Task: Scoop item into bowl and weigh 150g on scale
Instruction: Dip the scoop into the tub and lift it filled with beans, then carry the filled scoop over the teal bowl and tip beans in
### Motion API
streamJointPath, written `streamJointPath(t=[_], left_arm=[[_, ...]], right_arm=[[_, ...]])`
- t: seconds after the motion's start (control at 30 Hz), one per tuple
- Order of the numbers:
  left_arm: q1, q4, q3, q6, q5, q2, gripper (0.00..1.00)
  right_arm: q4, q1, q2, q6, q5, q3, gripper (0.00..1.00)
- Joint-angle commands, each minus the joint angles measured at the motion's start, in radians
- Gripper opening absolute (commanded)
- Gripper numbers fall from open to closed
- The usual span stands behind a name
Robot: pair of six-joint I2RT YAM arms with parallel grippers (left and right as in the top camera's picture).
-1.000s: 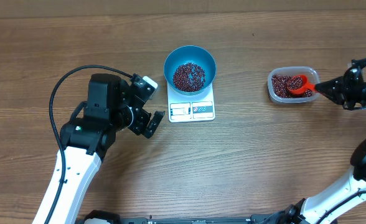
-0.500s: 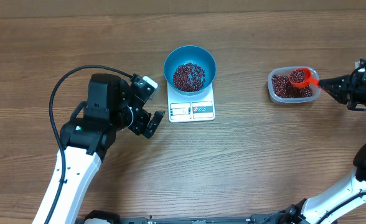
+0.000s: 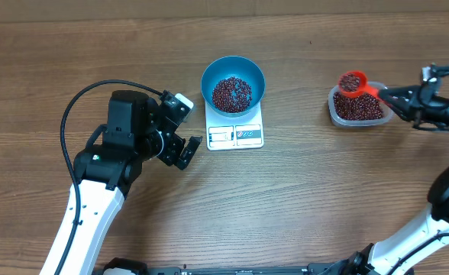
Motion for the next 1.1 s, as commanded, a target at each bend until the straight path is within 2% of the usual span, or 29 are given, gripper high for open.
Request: streamJointPath(t=[0.0,0.33,0.47,0.6,0.77,0.93,1.07], left_arm=[[0.004,0.002,0.015,-0.01,-0.007,0.007,1.0],[0.004,0.002,0.015,-0.01,-0.007,0.007,1.0],[0.004,0.002,0.015,-0.01,-0.007,0.007,1.0],[0.004,0.002,0.015,-0.01,-0.007,0.007,0.99],[0.005,0.002,0.015,-0.01,-0.007,0.007,1.0],[0.005,0.002,0.015,-0.01,-0.007,0.007,1.0],[0.004,0.002,0.015,-0.01,-0.007,0.007,1.0]], right_arm=[[-0.001,0.066,0.003,-0.031,-0.078,0.0,0.04],[-0.002,0.28,0.003,-0.021,-0.098,0.079,0.04],[0.018,0.367,0.003,0.024,-0.097,0.118,0.04],[0.11,0.45,0.003,0.135,-0.072,0.142,0.04],[0.331,0.551,0.003,0.368,0.007,0.145,0.04],[0.488,0.645,0.003,0.553,0.216,0.153,0.04],[0.505,0.714,0.003,0.581,0.413,0.187,0.04]])
